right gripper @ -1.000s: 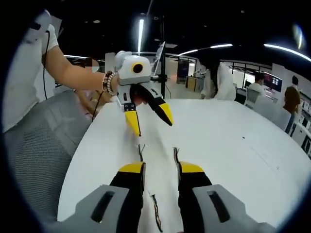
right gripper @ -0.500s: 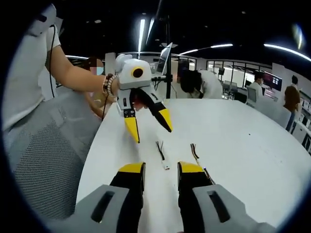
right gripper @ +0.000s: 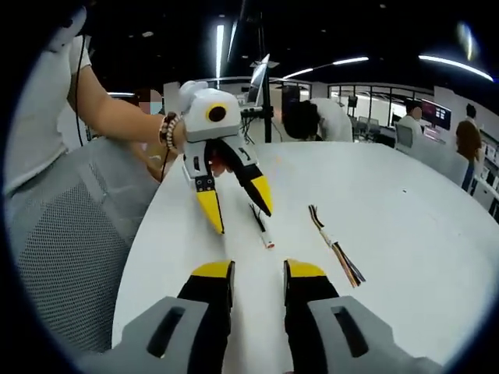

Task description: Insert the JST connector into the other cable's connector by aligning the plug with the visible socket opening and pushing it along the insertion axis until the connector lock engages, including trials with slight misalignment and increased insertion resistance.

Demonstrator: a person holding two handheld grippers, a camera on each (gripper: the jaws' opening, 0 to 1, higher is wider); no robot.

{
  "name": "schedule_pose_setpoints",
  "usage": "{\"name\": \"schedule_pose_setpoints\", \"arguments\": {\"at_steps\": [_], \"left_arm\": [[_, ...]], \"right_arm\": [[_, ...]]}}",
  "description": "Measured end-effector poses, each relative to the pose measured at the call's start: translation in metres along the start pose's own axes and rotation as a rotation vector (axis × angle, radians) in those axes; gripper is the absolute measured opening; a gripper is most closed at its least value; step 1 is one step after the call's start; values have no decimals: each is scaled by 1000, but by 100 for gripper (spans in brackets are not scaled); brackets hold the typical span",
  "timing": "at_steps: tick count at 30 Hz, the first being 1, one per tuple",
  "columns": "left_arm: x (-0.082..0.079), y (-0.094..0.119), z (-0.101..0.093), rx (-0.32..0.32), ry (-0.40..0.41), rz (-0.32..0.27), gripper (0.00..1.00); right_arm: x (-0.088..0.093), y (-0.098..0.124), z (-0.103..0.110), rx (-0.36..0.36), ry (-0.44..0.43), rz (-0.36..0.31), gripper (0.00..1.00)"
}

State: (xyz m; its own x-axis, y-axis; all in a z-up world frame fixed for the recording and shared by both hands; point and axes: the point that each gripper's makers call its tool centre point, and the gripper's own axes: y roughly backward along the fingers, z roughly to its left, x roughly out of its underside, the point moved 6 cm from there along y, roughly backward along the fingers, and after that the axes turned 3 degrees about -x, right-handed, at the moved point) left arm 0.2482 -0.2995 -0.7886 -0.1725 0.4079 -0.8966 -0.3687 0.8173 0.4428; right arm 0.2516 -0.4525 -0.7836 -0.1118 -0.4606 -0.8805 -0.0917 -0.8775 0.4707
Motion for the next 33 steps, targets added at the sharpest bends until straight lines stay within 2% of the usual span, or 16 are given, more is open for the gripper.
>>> {"name": "schedule_pose_setpoints", "arguments": {"at_steps": [6,13,19,25,29,33], "left_arm": [[15,-4,4,5,26,30,29],[20,-7,15,-6,38,38,29],[28,-10,14,8,25,66,25],[27,-10,21,6,34,50,18],[25,-11,24,2,-10,53,13],[24,-13,23,18,-18,43,10]], "right_arm": [[10,-1,-10,6,-8,7,21],[19,-9,-21,5,0,22,22],[24,-17,-23,-5,31,43,19],[26,-22,-30,10,27,28,11],[26,-25,-30,8,17,6,10],[27,-26,-31,8,27,-13,5]]}}
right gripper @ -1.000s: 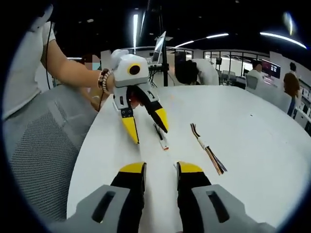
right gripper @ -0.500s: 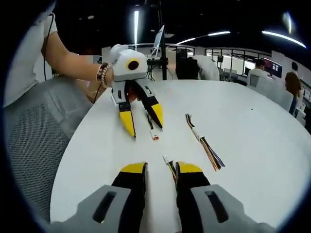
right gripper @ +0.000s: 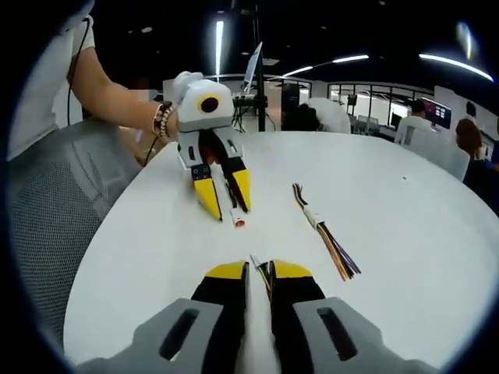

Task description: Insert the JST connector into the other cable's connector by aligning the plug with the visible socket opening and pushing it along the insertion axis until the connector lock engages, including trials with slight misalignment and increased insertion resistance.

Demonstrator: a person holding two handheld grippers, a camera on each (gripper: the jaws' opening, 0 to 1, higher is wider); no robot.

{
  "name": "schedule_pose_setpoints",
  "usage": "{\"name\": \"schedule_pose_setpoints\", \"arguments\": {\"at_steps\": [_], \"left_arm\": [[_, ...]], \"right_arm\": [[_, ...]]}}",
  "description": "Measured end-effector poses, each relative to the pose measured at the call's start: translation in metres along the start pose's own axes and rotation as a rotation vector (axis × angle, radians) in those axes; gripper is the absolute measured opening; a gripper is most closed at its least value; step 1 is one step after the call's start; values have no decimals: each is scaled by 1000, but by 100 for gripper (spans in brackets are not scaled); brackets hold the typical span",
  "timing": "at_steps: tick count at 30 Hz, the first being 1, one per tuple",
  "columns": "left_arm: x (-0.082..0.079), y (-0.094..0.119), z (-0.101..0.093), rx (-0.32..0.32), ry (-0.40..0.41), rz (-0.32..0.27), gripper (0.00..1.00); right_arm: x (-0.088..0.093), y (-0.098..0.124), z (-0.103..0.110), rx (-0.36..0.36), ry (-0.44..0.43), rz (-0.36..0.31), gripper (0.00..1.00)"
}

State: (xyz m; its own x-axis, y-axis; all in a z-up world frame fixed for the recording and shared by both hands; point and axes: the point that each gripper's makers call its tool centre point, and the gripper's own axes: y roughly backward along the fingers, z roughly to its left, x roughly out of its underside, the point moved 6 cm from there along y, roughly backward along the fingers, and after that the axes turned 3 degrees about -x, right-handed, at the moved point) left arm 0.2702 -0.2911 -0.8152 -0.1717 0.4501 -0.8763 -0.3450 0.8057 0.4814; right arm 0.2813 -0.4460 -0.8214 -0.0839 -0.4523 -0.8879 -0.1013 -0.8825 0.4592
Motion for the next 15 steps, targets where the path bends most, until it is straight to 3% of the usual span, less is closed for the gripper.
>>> {"name": "schedule_pose_setpoints", "arguments": {"at_steps": [3,15], "left_arm": [[0,-2,-2,17,-12,-9,2],[0,-2,0,37,2,-26,1]], "right_arm": [[1,0,1,7,0,-23,4],[3,2,4,31,-21,-57,2]]}}
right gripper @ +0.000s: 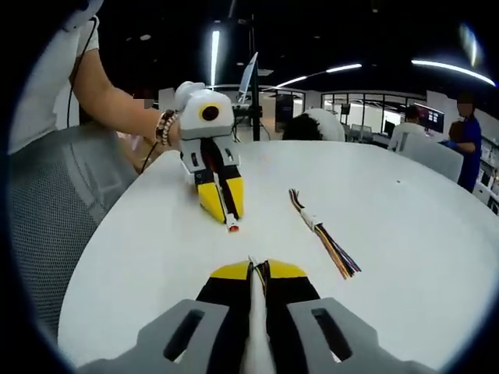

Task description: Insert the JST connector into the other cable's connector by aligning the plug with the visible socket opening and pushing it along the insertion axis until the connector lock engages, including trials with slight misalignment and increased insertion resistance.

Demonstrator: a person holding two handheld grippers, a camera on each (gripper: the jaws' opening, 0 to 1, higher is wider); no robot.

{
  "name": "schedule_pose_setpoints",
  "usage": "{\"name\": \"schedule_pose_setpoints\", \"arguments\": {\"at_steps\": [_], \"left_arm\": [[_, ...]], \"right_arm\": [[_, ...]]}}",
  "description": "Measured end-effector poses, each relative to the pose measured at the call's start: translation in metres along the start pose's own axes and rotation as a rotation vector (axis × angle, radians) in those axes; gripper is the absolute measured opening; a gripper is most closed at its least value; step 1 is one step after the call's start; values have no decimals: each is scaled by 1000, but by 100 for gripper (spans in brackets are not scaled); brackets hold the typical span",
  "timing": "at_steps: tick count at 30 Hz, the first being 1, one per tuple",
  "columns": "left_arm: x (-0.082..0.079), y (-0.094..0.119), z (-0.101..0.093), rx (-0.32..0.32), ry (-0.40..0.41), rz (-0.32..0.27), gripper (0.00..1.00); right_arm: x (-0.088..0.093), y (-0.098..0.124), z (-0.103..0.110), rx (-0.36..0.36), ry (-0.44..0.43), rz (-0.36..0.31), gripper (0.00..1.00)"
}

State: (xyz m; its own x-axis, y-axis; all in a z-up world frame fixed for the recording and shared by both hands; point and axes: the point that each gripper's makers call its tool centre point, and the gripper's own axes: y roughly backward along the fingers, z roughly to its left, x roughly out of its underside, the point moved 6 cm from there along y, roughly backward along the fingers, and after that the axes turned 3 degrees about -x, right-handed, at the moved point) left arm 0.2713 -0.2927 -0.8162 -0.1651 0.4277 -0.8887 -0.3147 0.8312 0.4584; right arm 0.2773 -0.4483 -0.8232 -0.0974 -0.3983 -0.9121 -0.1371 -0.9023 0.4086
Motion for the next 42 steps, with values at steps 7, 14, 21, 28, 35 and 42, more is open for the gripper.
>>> {"name": "schedule_pose_setpoints", "arguments": {"at_steps": [7,14,21,28,35,42], "left_arm": [[-10,13,-3,-10,-31,39,1],[-22,31,-12,-31,-67,61,1],[-40,47,-24,-48,-117,71,1],[-50,55,-38,-72,-128,62,1],[-55,55,-44,-84,-154,53,1],[-57,52,-47,-78,-146,7,1]], "right_arm": [[-5,3,8,-21,-33,-4,2],[-26,13,15,6,-44,-18,2],[-41,27,24,62,-6,1,2],[-58,33,42,56,25,-12,2],[-68,25,59,40,74,-11,2],[-74,14,62,38,86,-13,2]]}}
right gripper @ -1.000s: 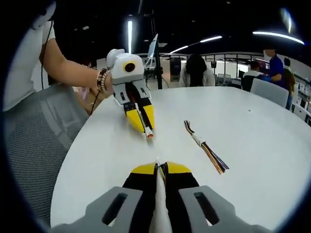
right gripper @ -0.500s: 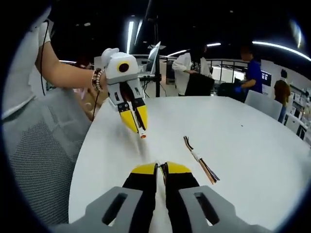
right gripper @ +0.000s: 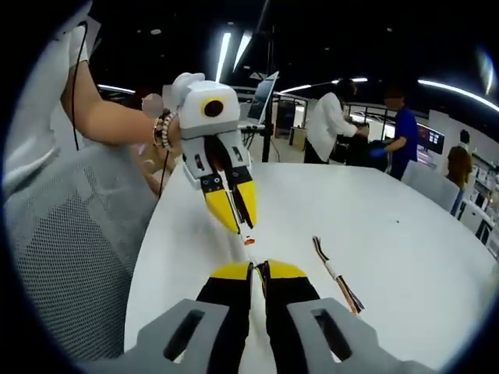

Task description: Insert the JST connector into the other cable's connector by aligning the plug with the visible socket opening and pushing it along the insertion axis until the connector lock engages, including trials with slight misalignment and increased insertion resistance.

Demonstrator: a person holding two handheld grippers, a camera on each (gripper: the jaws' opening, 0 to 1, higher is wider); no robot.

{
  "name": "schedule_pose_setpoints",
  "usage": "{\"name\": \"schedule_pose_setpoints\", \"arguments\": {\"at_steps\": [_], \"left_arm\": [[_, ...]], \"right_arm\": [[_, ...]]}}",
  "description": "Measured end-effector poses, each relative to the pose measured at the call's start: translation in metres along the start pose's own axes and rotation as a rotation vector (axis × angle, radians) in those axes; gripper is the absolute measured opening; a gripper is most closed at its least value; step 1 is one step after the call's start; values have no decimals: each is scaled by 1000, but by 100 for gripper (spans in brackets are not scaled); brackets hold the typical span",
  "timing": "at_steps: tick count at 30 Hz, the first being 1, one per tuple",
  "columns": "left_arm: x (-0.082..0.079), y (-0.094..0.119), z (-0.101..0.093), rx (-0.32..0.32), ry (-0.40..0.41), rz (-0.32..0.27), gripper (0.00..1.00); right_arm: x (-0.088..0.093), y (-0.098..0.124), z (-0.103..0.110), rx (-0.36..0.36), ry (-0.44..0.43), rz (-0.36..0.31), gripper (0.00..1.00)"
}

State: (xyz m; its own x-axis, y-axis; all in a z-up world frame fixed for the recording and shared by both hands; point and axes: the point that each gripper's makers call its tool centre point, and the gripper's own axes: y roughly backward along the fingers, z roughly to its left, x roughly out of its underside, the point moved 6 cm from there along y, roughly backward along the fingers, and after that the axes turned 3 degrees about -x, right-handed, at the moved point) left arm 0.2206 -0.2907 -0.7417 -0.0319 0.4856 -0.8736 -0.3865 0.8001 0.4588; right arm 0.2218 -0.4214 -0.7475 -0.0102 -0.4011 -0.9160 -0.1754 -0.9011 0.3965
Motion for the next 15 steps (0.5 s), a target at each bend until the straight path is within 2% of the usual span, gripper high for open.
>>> {"name": "schedule_pose_setpoints", "arguments": {"at_steps": [11,15], "left_arm": [[1,-6,-2,-2,12,-14,1],[3,-7,-2,-4,9,-7,1]], "right_arm": [[5,-7,-2,9,-8,24,3],[4,-6,-1,14,-23,13,3]]}}
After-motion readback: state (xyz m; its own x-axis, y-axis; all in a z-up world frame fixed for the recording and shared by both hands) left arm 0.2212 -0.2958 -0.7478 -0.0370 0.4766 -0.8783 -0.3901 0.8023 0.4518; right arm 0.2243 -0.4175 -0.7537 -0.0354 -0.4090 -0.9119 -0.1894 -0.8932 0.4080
